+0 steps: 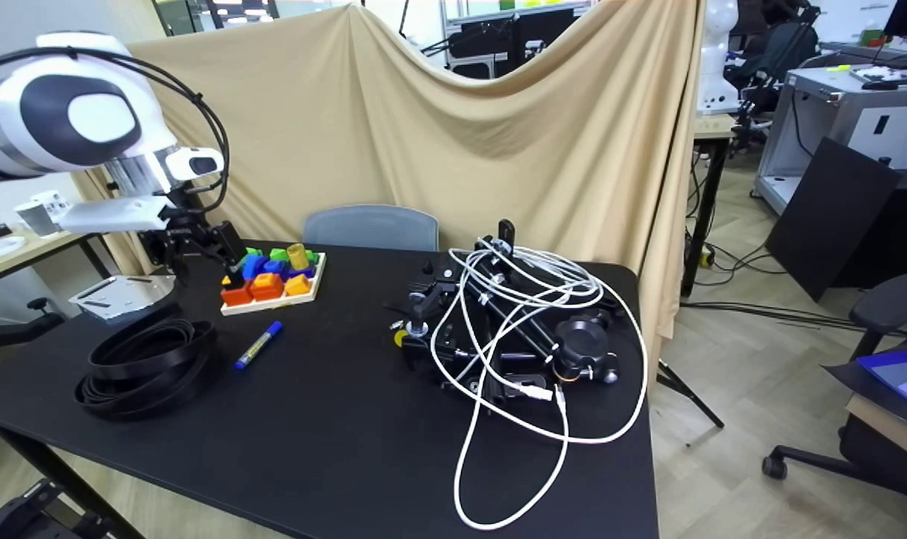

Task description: Move the marker to the right on the table

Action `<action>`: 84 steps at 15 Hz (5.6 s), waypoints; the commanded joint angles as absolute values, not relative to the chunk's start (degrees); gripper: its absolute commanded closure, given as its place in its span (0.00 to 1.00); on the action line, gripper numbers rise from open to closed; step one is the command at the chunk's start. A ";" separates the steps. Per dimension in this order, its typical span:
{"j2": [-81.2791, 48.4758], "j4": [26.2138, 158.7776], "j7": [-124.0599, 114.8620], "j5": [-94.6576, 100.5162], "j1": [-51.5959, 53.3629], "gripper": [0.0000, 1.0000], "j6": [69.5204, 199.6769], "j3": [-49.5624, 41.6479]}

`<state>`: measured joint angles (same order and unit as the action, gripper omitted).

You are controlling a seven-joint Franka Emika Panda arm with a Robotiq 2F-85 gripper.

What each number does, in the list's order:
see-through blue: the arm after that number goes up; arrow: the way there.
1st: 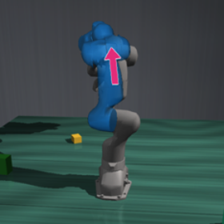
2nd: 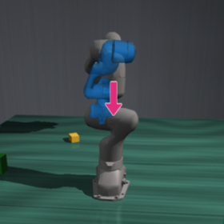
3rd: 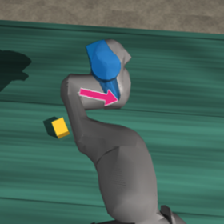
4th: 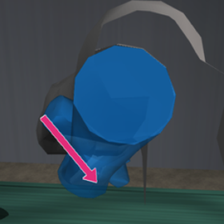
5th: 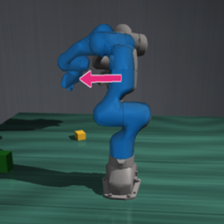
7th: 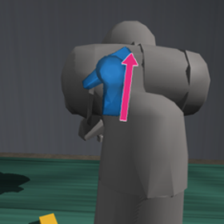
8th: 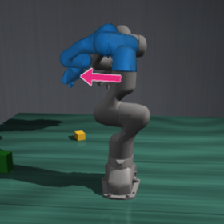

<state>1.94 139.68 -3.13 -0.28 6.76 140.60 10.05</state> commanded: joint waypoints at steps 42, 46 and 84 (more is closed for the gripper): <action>-32.55 120.55 -10.95 3.51 17.97 0.73 156.95 2.43; -31.80 121.30 -10.76 3.06 17.37 0.99 156.81 2.81; -28.92 127.95 2.58 5.61 3.72 0.95 162.05 -2.93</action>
<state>-27.83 128.91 6.10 3.61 1.74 161.24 -1.38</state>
